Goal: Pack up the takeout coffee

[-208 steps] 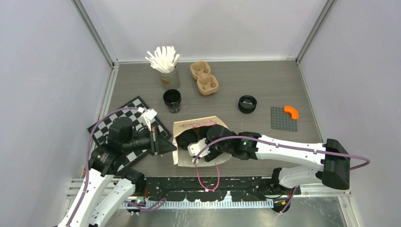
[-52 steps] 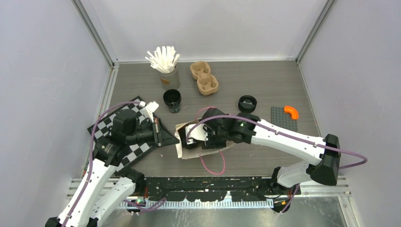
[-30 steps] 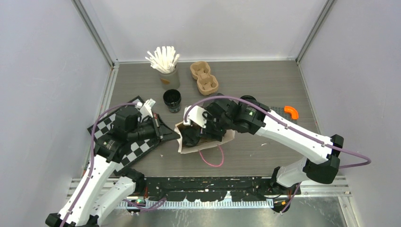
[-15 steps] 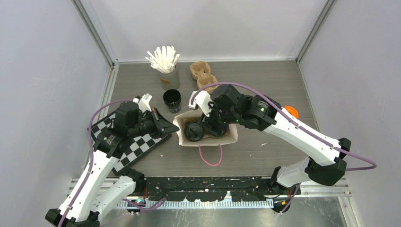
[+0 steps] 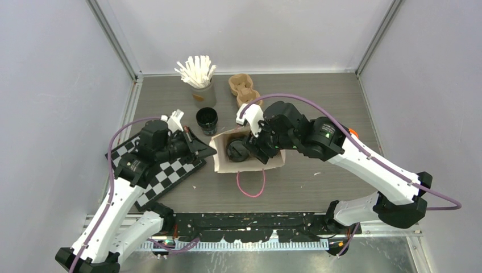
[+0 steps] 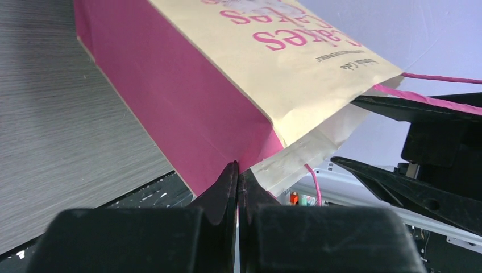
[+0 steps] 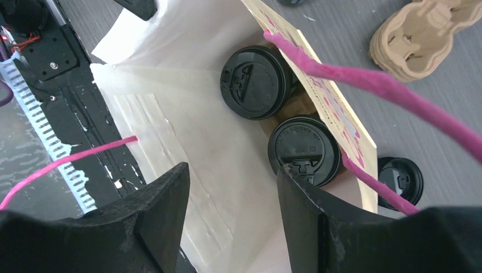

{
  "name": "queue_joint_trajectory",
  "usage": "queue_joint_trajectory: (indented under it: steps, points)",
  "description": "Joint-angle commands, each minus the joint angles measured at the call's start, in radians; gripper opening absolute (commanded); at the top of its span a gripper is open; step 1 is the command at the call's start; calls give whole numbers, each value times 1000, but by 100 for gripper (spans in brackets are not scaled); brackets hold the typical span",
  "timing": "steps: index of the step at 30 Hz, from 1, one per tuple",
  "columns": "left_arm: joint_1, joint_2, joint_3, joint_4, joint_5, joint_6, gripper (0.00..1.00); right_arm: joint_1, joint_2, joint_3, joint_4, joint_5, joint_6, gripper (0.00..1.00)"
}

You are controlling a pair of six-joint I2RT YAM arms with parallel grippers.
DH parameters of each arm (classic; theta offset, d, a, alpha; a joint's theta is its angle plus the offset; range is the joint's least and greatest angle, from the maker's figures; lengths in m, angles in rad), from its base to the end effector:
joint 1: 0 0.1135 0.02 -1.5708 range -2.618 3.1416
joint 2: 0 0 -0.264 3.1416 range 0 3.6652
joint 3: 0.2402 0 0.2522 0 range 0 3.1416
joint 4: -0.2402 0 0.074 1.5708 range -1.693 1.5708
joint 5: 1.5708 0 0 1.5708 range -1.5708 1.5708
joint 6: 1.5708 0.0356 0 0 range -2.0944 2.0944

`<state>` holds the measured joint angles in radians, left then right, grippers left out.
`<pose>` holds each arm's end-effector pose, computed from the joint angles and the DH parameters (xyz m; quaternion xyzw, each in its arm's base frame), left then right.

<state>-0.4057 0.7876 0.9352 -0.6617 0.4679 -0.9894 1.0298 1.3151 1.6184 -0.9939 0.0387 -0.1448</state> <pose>0.1400 -0.0776 0.3439 -0.1298 0.8382 -0.4684 0.2472 0.1318 0.2166 0.4295 -0.4944 0.7575 0.1666 0.3924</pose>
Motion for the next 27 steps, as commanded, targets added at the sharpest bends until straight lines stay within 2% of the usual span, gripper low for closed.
queue_joint_trajectory:
  steps: [1,13,27]
  points:
    - [-1,-24,39,54,28,-28,0,-6,-46,-12,59,-14,59,63]
    - [-1,-145,-49,87,40,-197,0,-6,-22,-20,44,-93,181,63]
    - [-1,-164,-90,65,5,-192,0,-19,79,26,-11,-105,208,64]
